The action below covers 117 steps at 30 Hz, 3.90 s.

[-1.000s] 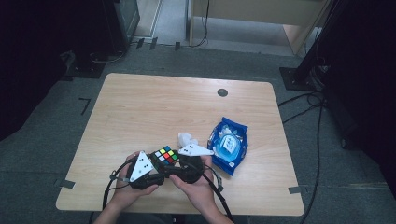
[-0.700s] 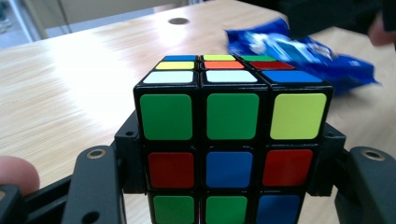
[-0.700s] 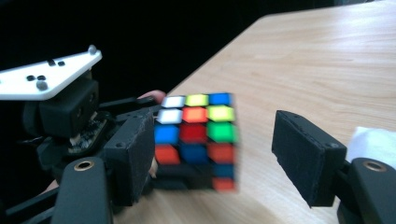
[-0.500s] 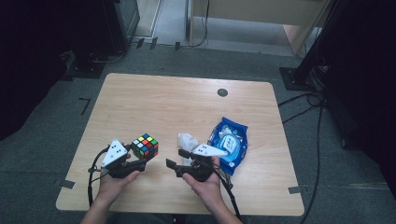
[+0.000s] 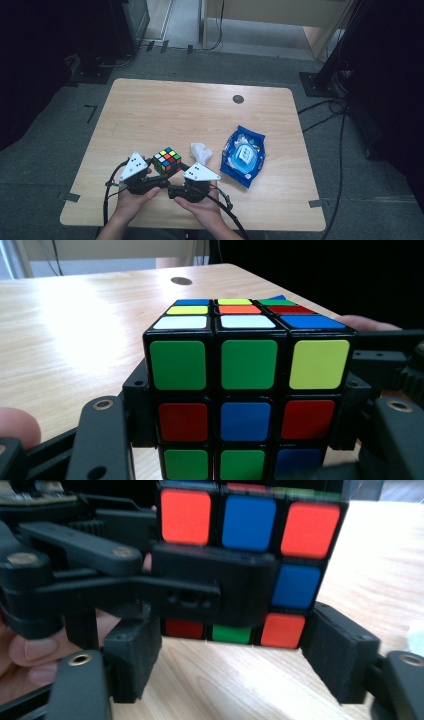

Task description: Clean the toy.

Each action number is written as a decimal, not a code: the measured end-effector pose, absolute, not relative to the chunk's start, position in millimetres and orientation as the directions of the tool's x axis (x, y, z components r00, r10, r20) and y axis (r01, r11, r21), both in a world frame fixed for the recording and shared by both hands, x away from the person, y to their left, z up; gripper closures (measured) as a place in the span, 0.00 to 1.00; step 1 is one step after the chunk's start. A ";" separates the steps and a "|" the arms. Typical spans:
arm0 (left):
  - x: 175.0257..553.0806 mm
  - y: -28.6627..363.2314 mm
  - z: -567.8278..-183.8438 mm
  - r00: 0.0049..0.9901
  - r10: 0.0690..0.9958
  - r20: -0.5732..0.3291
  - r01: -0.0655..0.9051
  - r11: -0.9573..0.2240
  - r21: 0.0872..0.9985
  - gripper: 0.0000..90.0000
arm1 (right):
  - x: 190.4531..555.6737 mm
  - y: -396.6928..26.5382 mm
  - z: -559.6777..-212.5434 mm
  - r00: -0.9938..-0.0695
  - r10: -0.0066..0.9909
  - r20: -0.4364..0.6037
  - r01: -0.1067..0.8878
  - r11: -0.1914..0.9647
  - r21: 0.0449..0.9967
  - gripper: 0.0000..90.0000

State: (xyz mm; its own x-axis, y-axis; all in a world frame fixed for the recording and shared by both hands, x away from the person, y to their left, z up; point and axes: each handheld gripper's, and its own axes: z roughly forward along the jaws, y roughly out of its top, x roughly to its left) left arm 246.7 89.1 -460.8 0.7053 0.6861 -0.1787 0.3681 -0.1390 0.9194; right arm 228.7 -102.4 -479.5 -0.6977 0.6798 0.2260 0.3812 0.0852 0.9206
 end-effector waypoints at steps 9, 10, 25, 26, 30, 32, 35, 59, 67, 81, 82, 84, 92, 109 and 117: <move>246.5 87.6 -459.7 0.706 0.673 -0.220 0.388 -0.107 0.915 0.38 | 226.1 -104.2 -477.4 -0.691 0.694 0.202 0.350 0.076 0.934 0.35; 246.3 87.3 -459.5 0.706 0.674 -0.220 0.388 -0.107 0.915 0.38 | 225.8 -103.8 -477.5 -0.689 0.698 0.198 0.343 0.073 0.936 0.35; 250.5 95.2 -456.8 0.724 0.630 -0.280 0.414 -0.072 0.907 0.35 | 225.3 -110.2 -478.7 -0.683 0.710 0.172 0.348 0.109 0.931 0.39; 250.8 95.2 -456.7 0.725 0.627 -0.285 0.419 -0.072 0.905 0.35 | 225.8 -111.1 -479.2 -0.682 0.710 0.172 0.350 0.110 0.930 0.39; 250.7 95.2 -456.7 0.726 0.625 -0.286 0.425 -0.081 0.902 0.36 | 223.8 -110.2 -479.2 -0.677 0.724 0.131 0.327 0.136 0.935 0.39; 248.4 94.0 -455.3 0.722 0.640 -0.262 0.410 -0.090 0.908 0.38 | 223.0 -108.8 -479.0 -0.675 0.729 0.112 0.313 0.146 0.939 0.39; 246.7 92.1 -454.5 0.718 0.652 -0.242 0.398 -0.100 0.912 0.38 | 224.1 -108.8 -479.4 -0.676 0.727 0.121 0.316 0.137 0.939 0.38; 246.5 109.4 -468.5 0.763 0.643 0.065 0.196 -0.327 0.924 0.21 | 253.2 -163.2 -442.5 -0.678 0.688 0.259 0.443 0.101 0.891 0.38; 236.0 83.7 -480.0 0.746 0.594 0.302 0.063 -0.514 0.855 0.20 | 257.3 -155.0 -432.0 -0.674 0.645 0.362 0.604 0.197 0.773 0.38; 224.7 64.8 -485.0 0.762 0.539 0.358 -0.017 -0.537 0.844 0.34 | 260.5 -138.4 -444.6 -0.646 0.636 0.422 0.694 0.258 0.673 0.38; 224.5 64.2 -485.3 0.767 0.533 0.357 -0.017 -0.540 0.842 0.34 | 260.5 -138.4 -444.6 -0.646 0.636 0.422 0.694 0.258 0.673 0.38; 223.6 62.6 -486.9 0.767 0.531 0.361 -0.018 -0.544 0.839 0.37 | 261.0 -139.1 -444.3 -0.640 0.641 0.423 0.694 0.245 0.677 0.38; 235.6 74.2 -487.4 0.757 0.590 0.280 0.090 -0.519 0.850 0.38 | 269.5 -164.7 -441.1 -0.642 0.599 0.478 0.655 0.104 0.749 0.35; 248.9 100.2 -483.5 0.714 0.693 0.099 0.222 -0.359 0.907 0.38 | 285.8 -157.9 -501.8 -0.481 0.875 0.061 0.565 0.256 0.785 1.00; 244.7 89.2 -486.2 0.766 0.637 0.084 0.204 -0.364 0.909 0.38 | 260.2 -168.1 -448.0 -0.671 0.693 0.264 0.416 0.056 0.908 1.00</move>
